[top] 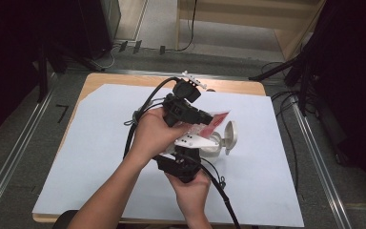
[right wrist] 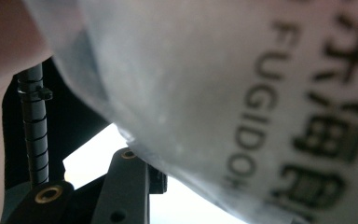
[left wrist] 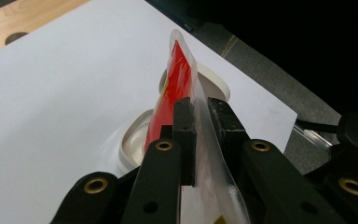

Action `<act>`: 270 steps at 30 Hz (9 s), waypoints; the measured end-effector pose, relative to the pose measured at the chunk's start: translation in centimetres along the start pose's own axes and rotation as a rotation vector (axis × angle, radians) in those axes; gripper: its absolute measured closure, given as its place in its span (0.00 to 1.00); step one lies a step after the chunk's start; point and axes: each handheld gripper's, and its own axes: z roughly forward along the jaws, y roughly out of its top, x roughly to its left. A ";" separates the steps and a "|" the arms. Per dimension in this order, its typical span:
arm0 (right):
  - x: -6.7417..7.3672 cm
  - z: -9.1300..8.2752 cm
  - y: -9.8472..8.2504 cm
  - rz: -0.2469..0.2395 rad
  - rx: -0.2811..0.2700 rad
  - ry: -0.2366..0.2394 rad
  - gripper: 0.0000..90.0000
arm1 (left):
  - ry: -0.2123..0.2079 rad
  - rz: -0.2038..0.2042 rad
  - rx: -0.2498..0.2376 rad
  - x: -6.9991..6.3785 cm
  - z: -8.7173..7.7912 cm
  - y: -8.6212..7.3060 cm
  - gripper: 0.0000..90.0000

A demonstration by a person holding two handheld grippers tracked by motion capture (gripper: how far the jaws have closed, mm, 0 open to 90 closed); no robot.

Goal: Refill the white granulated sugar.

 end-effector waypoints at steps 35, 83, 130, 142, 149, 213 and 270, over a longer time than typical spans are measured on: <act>0.4 -0.1 0.5 -0.013 0.052 -0.035 0.72 | -0.036 -0.013 -0.005 0.7 -0.1 0.0 0.94; 0.8 0.3 0.5 -0.035 0.048 -0.020 0.71 | -0.078 -0.011 0.078 1.8 -0.1 0.6 0.94; 1.1 2.4 -2.9 -0.092 0.096 0.015 0.67 | -0.093 0.031 0.116 3.2 -2.3 -3.1 0.94; 0.9 2.8 -3.6 -0.128 0.122 0.010 0.68 | -0.118 0.019 0.136 3.7 -2.4 -3.8 0.95; 0.7 3.1 -3.8 -0.132 0.146 0.010 0.68 | -0.119 0.046 0.120 4.0 -2.6 -4.7 0.96; -4.2 0.2 -2.8 0.005 0.074 -0.181 0.67 | -0.103 0.076 -0.049 4.5 -6.8 -8.3 0.96; -5.4 -1.6 -0.4 -0.192 0.206 0.090 0.67 | 0.097 -0.114 -0.178 12.0 -7.1 -10.8 1.00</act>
